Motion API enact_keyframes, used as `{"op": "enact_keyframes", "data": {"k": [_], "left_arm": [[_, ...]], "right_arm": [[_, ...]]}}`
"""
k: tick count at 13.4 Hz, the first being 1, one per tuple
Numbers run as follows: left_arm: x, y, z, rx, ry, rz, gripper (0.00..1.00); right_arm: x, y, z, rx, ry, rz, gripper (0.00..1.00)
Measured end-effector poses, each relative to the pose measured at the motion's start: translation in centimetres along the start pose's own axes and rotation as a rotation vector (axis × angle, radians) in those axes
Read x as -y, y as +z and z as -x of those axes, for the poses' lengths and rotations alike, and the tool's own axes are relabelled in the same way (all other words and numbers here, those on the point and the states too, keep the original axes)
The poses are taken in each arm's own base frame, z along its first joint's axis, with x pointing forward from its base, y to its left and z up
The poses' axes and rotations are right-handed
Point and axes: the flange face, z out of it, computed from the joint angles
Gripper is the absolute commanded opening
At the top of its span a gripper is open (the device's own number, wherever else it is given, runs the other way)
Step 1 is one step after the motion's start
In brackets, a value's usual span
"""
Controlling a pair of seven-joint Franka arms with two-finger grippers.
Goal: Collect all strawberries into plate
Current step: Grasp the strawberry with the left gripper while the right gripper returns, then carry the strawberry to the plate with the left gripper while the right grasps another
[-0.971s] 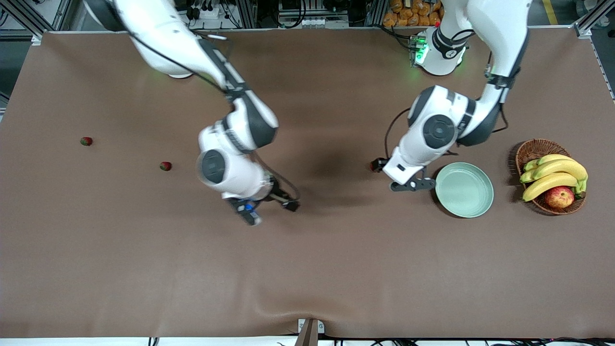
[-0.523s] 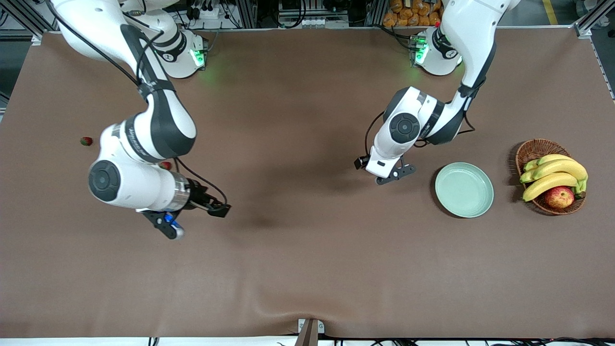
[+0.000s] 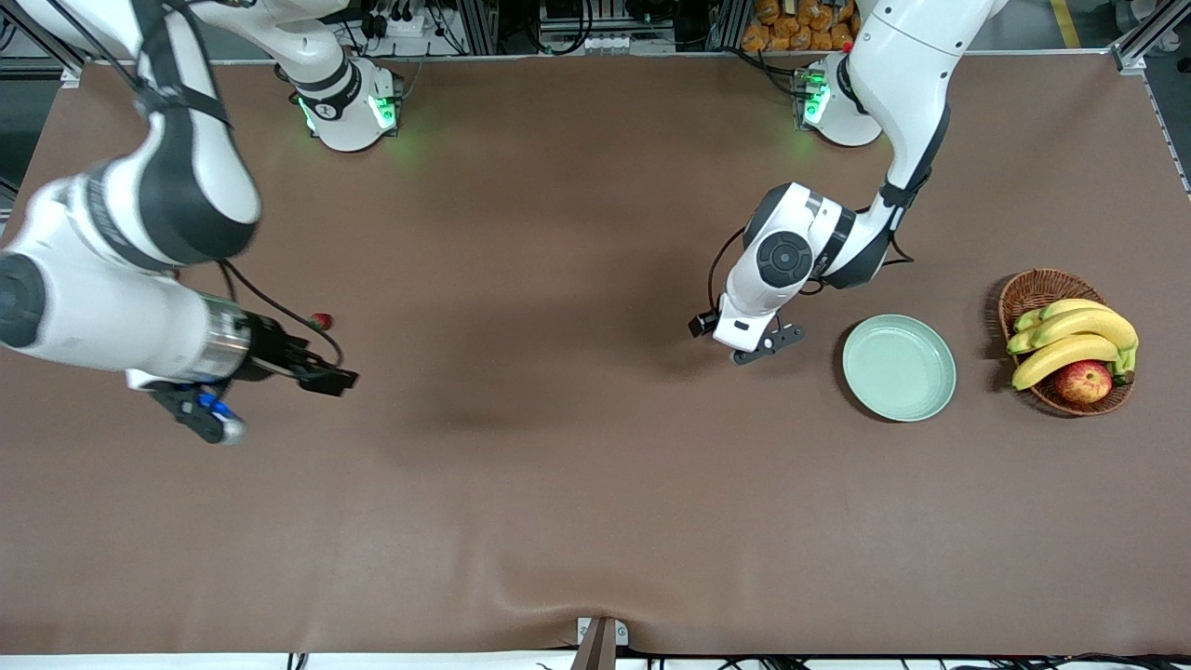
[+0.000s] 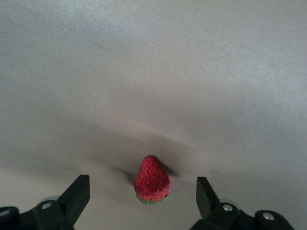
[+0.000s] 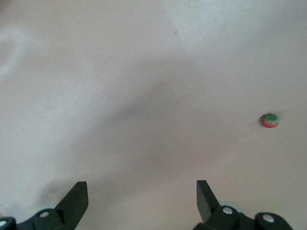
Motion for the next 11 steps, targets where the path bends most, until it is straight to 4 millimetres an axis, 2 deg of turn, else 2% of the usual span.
{"op": "enact_keyframes", "data": {"k": [2, 3, 5, 6, 8, 10, 11], "left_arm": [[0.0, 0.5, 0.0, 0.003, -0.053, -0.002, 0.79], [-0.1, 0.7, 0.1, 0.004, -0.065, -0.003, 0.74], [-0.2, 0.8, 0.0, 0.004, -0.074, -0.001, 0.72], [-0.3, 0.8, 0.0, 0.004, -0.074, -0.001, 0.64], [-0.3, 0.9, 0.0, 0.005, -0.075, -0.002, 0.49], [-0.4, 1.0, 0.0, 0.006, -0.075, -0.001, 0.20], [-0.5, 0.9, -0.1, 0.005, -0.076, 0.002, 0.00]], "right_arm": [[-2.3, -2.4, -0.1, 0.002, -0.017, 0.011, 1.00], [-4.1, -3.6, -0.4, 0.005, -0.032, 0.032, 1.00], [-8.3, -5.7, -1.4, 0.013, -0.063, 0.080, 1.00], [-10.1, -6.2, -2.2, 0.017, -0.075, 0.087, 1.00], [-12.6, -5.3, -3.6, 0.037, -0.102, 0.091, 1.00], [-13.1, -3.3, -4.2, 0.041, -0.113, 0.094, 1.00], [-13.2, -2.0, -4.4, 0.035, -0.123, 0.093, 1.00]]}}
